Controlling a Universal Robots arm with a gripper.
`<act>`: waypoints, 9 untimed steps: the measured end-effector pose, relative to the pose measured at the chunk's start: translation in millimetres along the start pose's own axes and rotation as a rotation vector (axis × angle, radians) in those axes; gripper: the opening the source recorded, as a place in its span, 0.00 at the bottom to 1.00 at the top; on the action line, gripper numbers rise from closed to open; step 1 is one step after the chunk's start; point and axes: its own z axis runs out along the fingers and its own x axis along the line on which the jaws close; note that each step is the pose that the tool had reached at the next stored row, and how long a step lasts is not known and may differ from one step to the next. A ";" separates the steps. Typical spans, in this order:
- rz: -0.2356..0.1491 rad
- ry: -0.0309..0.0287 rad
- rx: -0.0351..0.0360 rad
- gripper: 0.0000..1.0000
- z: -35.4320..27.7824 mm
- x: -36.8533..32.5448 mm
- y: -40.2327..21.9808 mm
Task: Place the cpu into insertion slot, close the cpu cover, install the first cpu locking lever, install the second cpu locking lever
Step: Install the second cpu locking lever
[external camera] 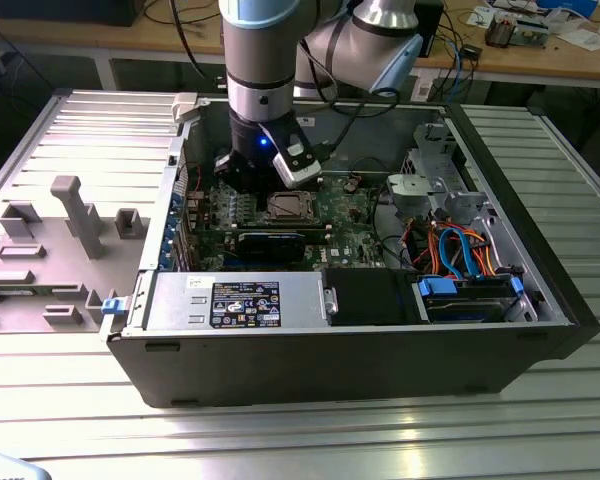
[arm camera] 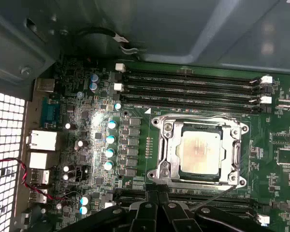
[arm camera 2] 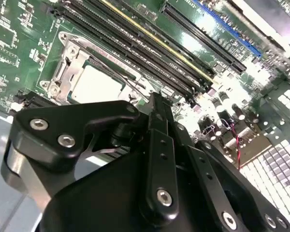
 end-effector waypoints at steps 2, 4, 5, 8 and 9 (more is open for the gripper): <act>-0.001 0.0006 0.0064 0.11 -8.4 -0.4 0.5; 0.000 0.0009 0.0095 0.11 -17.4 -0.4 1.2; -0.001 0.0010 0.0107 0.11 -21.4 -0.5 1.5; -0.001 0.0014 0.0126 0.11 -26.8 -0.9 1.8; 0.000 0.0030 0.0123 0.11 -26.8 -1.6 1.8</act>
